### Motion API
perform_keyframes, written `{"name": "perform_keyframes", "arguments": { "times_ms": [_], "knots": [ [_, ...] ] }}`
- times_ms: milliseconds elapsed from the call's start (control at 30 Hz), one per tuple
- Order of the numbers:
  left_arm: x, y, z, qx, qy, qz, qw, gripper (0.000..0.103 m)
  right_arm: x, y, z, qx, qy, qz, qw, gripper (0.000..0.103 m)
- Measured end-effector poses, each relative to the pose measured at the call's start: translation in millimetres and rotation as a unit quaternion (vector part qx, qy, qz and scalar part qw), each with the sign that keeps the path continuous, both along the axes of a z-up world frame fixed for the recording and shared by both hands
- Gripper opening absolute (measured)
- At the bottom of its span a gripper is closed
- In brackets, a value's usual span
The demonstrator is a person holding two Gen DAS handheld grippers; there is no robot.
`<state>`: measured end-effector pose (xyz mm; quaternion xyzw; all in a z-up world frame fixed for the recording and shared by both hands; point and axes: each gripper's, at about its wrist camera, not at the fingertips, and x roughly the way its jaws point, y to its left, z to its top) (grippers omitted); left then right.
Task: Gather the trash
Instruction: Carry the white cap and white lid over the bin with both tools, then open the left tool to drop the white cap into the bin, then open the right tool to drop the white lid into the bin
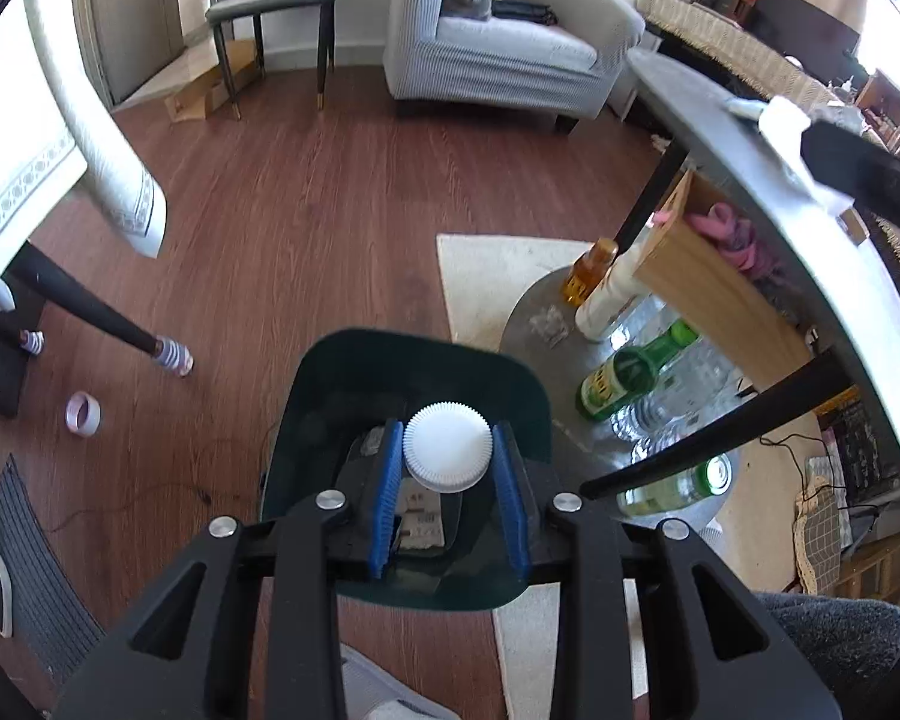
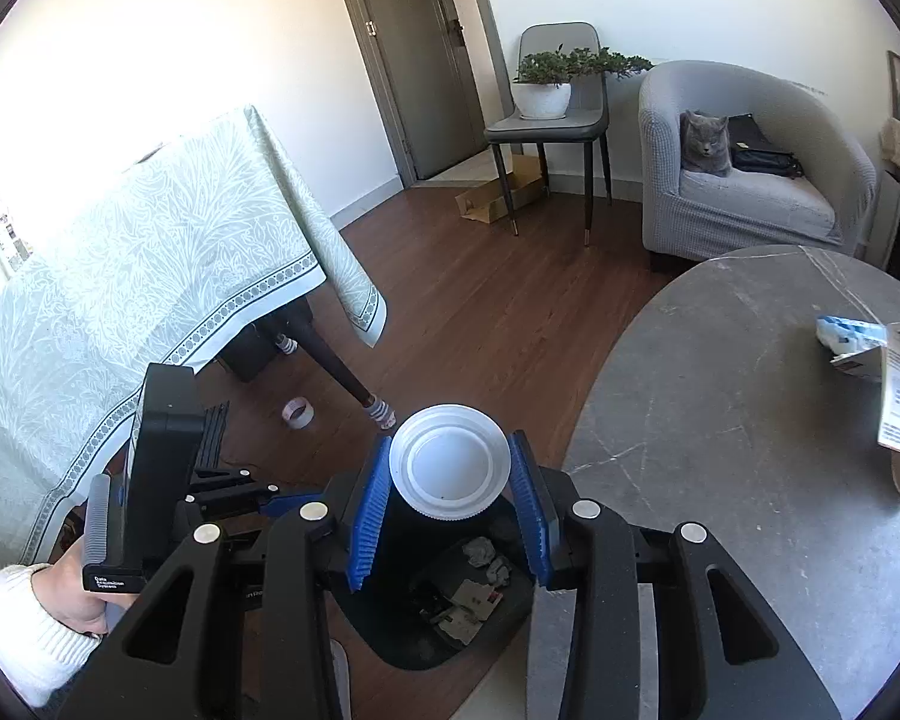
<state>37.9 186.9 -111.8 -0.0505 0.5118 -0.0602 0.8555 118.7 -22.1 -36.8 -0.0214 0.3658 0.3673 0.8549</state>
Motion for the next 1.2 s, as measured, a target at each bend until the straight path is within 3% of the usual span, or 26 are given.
{"name": "perform_keyframes", "arguments": {
  "times_ms": [367,500,700,1200],
  "knots": [
    [-7.4,18.8,-53.8,0.028,0.071,-0.005,0.9971,0.033,1.2,45.0,-20.9,-0.029,0.018,0.031,0.999,0.039],
    [-10.7,24.3,-58.2,0.037,0.079,-0.007,0.9961,0.042,1.5,58.6,-29.6,-0.040,0.023,0.037,0.998,0.039],
    [-16.8,38.3,-46.0,0.040,0.063,0.004,0.9972,0.043,2.6,79.5,-46.9,-0.067,0.037,0.043,0.996,0.039],
    [-28.0,80.4,29.9,0.000,-0.032,0.070,0.9970,0.040,5.4,121.0,-105.3,-0.131,0.084,0.054,0.986,0.039]
  ]
}}
